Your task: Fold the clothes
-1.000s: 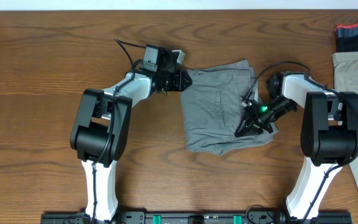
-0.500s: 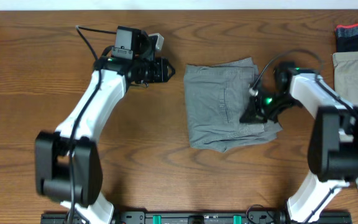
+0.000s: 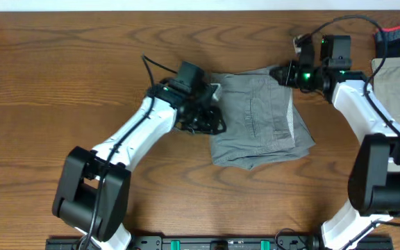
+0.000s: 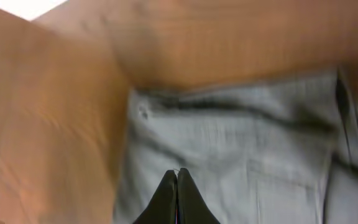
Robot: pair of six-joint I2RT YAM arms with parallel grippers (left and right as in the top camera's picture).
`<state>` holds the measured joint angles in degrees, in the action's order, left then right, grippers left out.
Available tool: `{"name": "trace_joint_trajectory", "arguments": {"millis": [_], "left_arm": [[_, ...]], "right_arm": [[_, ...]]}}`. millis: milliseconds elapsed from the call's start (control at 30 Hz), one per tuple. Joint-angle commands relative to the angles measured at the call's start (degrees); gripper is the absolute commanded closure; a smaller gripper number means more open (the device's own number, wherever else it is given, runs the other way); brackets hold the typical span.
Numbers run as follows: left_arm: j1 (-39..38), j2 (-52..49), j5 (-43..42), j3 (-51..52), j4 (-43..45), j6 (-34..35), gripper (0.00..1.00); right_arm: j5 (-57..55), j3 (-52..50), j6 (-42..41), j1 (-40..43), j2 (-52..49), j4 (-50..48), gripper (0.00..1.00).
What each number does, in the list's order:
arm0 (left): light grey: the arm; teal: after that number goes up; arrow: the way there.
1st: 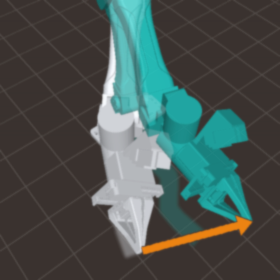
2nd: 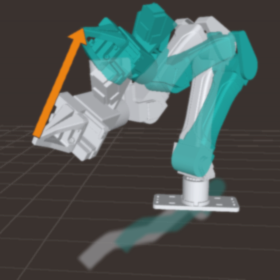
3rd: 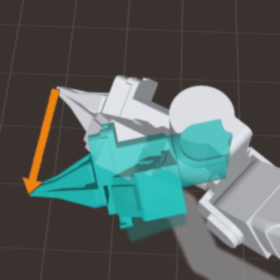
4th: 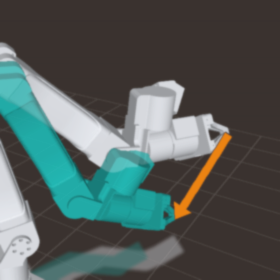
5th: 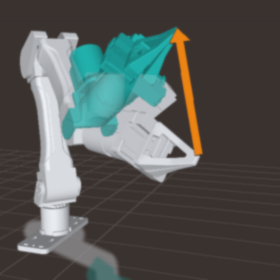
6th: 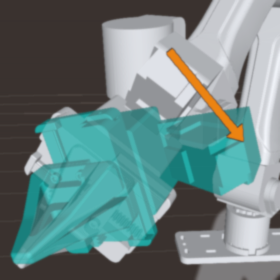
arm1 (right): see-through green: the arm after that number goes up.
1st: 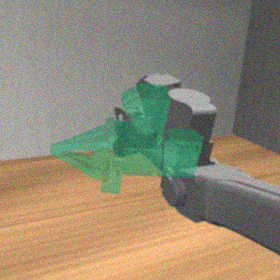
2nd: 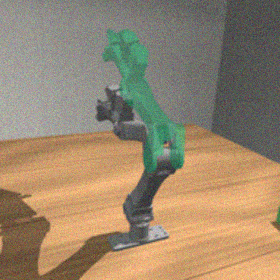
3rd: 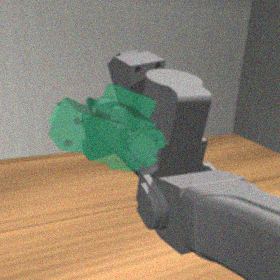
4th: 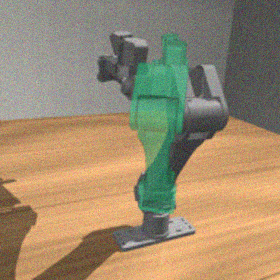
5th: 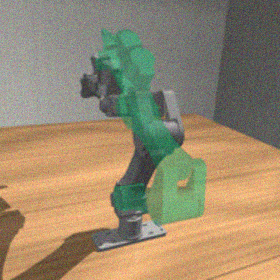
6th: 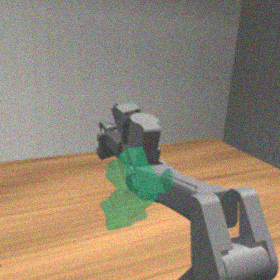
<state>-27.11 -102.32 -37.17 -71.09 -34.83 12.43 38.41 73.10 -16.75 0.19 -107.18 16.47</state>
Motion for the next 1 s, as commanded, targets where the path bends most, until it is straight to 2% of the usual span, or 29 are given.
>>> {"name": "trace_joint_trajectory", "arguments": {"millis": [0,133,333,633,967], "left_arm": [[-0.72,-1.18,-0.35,2.38,2.86,2.82,0.65],[-0.83,-3.13,-0.33,3.13,3.98,3.63,0.65],[-0.83,-7.26,-0.35,3.10,4.55,4.44,0.65],[-0.83,-11.69,-0.37,3.10,4.44,5.70,0.65],[-0.83,-11.72,-0.39,3.10,0.83,6.34,0.65]], "right_arm": [[5.29,0.33,-6.45,-0.46,-3.50,-4.90,0.99],[7.48,0.35,-11.80,-2.36,-7.26,-11.82,0.99],[8.98,0.35,-14.67,-7.65,-11.91,-18.21,0.99],[4.26,0.35,-15.76,-10.80,-15.37,-18.62,0.99],[-8.28,0.44,-13.14,-9.62,-17.84,-18.71,0.99]]}}
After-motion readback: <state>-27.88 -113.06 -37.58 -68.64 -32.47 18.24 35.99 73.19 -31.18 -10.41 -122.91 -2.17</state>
